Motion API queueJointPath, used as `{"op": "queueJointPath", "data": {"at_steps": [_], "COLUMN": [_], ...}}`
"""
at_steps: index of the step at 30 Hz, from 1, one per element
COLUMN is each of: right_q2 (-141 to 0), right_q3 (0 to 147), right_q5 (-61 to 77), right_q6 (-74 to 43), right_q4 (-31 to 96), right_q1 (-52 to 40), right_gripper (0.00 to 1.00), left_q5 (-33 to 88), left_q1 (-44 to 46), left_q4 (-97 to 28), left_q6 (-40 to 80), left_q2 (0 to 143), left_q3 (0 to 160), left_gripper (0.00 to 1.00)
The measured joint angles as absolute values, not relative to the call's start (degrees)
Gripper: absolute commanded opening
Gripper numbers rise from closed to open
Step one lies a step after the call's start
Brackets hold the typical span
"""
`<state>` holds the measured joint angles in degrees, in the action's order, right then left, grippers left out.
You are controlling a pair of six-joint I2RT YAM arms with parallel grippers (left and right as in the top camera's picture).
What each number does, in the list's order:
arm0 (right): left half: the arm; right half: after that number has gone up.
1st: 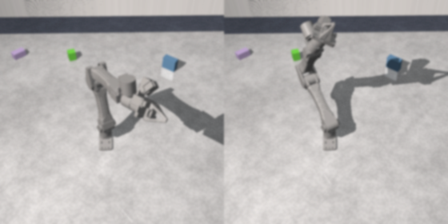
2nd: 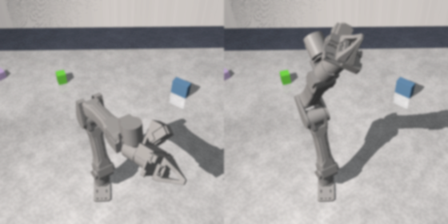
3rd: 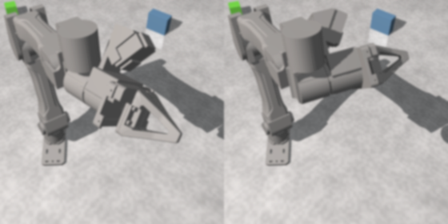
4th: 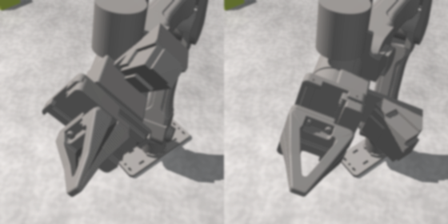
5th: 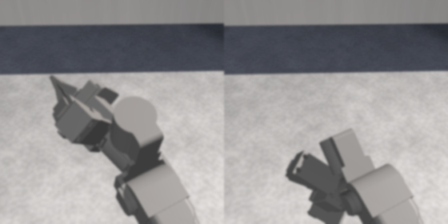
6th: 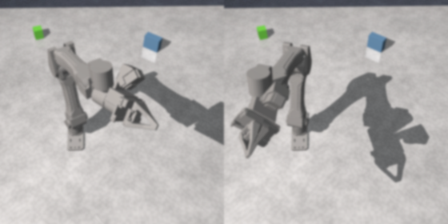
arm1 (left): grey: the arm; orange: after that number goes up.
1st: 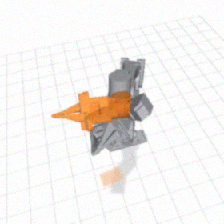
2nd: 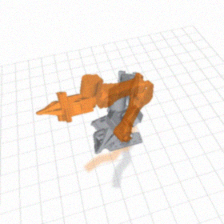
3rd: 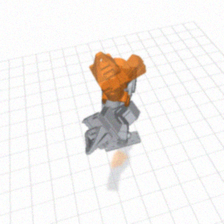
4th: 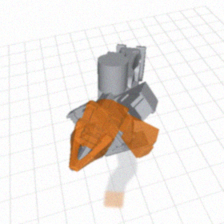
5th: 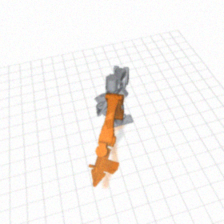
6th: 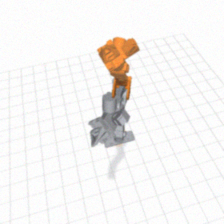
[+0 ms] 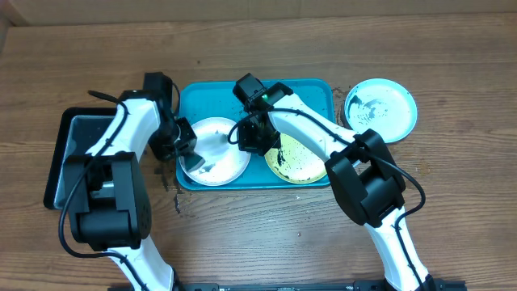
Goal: Clean dirty plates on tray and stack at the side
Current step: 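Grip the white plate rim with the right gripper and scrub with the sponge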
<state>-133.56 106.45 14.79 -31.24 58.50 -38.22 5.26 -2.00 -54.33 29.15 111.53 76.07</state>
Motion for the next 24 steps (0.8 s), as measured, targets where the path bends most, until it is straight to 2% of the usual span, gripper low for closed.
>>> {"op": "queueJointPath", "data": {"at_steps": [4,9,15,20,24], "right_q2": [-133.6,-133.6,-133.6,-133.6,-133.6], "right_q3": [106.5,106.5,106.5,106.5,106.5], "right_q5": [14.7,14.7,14.7,14.7,14.7], "right_q6": [-31.3,-31.3,-31.3,-31.3,-31.3], "right_q4": [58.5,58.4,58.3,58.5,58.5], "right_q1": [-38.3,-38.3,-38.3,-38.3,-38.3], "right_gripper": [0.04,0.04,0.04,0.04,0.04], "left_q5": [6.3,15.6,20.3,18.6,13.7], "left_q1": [-2.1,-1.8,2.5,6.8,6.9], "left_q4": [-56.1,-54.4,-50.7,-51.1,-54.3], "left_q6": [27.9,26.8,26.8,26.9,26.9], "left_q2": [111.8,111.8,111.8,111.9,112.0], "left_q3": [79.6,81.6,80.4,78.7,78.3], "left_gripper": [0.04,0.04,0.04,0.04,0.04]}}
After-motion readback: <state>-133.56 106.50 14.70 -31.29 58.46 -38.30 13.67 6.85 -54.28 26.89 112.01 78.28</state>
